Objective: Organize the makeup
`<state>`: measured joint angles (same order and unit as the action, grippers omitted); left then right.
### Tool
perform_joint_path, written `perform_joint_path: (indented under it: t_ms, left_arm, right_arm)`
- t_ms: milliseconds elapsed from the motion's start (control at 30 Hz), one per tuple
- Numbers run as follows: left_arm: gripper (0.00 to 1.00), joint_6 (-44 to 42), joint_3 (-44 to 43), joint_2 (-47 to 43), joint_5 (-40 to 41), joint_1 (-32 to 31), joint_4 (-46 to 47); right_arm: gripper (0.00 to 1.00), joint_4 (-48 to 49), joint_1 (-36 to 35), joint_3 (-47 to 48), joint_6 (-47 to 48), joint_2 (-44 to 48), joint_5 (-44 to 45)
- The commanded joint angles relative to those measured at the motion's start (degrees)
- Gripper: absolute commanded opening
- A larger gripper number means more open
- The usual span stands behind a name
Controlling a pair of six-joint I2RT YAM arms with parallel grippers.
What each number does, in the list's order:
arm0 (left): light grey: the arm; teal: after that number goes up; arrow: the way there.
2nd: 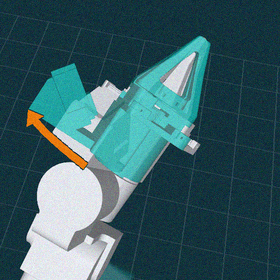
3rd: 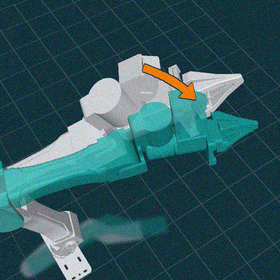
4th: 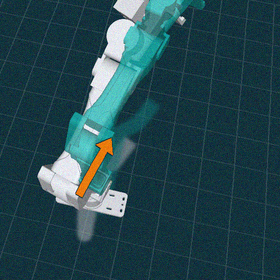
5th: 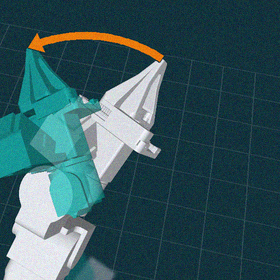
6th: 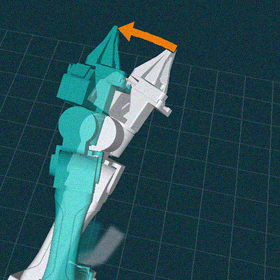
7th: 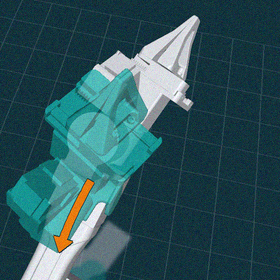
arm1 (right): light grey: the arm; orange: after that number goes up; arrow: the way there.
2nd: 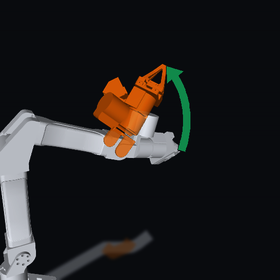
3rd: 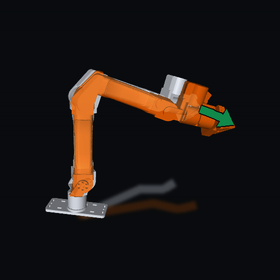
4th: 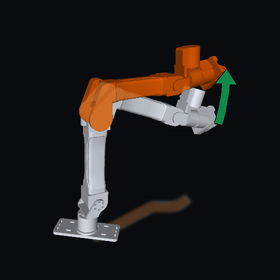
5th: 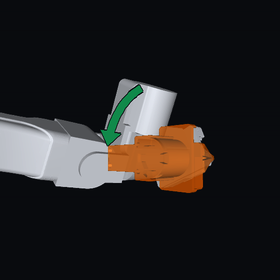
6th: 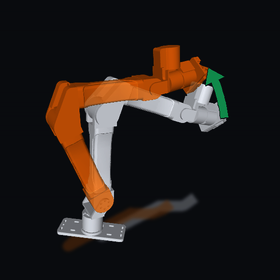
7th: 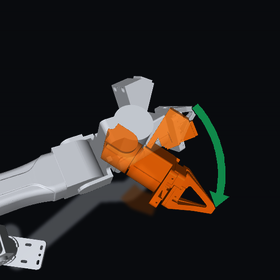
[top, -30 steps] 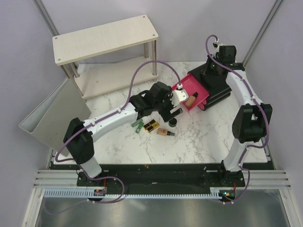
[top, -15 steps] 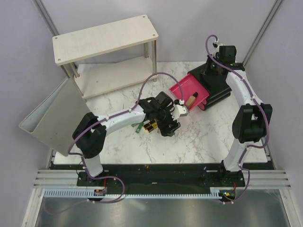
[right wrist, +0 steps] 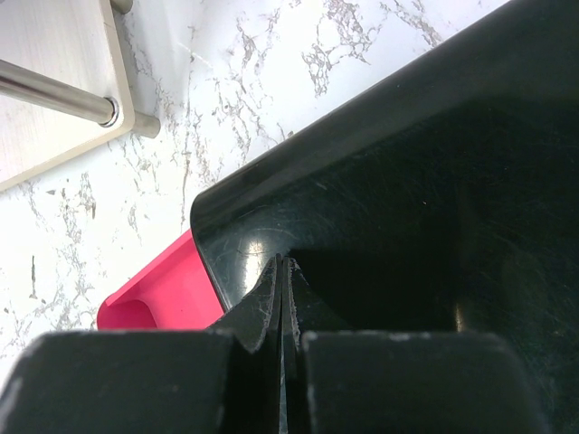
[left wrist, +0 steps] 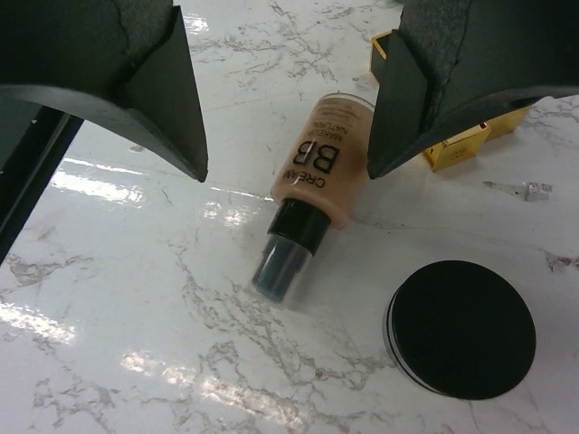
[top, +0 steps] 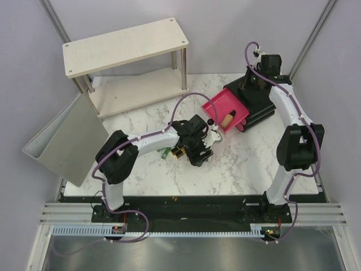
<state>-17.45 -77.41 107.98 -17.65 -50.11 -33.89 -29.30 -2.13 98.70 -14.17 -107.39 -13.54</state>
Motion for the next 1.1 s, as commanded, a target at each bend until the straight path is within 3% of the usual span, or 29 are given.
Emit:
perform_joint_path:
  t_ms: [0,167,200,233,267,300,367,733,900,1067]
  left_arm:
    - [0.73,1.81,0.33,3.46,2.79,0.01,0.40]
    - [0.66,1.63,0.33,4.95,3.59,0.01,0.40]
    - [0.60,1.63,0.41,5.13,3.76,-0.08,0.49]
    - [0.53,1.55,0.33,5.13,3.85,0.01,0.58]
    - [0.27,1.46,0.24,5.22,3.76,0.01,0.40]
    - [0.14,1.54,0.33,4.96,3.50,-0.08,0.49]
    - [0.02,2.24,0.59,4.08,3.50,0.01,0.58]
    - [0.02,4.36,5.34,-8.57,10.96,0.01,4.36]
    - [0.02,4.79,1.48,-11.92,14.74,0.36,4.97]
    - [0.02,6.90,-8.27,-9.29,17.21,1.24,6.03]
  right_arm:
    - [0.00,-9.46,-0.07,-2.63,1.17,-3.61,0.44]
    - [0.00,-9.46,-0.15,-2.72,1.34,-3.52,0.71]
    - [0.00,-9.37,-0.07,-2.72,1.34,-3.52,0.80]
    - [0.00,-9.37,-0.15,-2.72,1.26,-3.52,0.80]
    - [0.00,-9.46,-0.07,-2.72,1.25,-3.61,0.80]
    - [0.00,-9.46,-0.07,-2.63,1.25,-3.61,0.80]
    - [0.00,-9.37,-0.07,-2.72,1.25,-3.61,0.71]
    - [0.00,-9.46,-0.07,-2.28,1.25,-4.14,0.45]
    - [0.00,-9.46,-0.07,-2.19,1.17,-4.23,0.44]
    - [0.00,-9.46,-0.07,-2.63,1.26,-3.96,0.36]
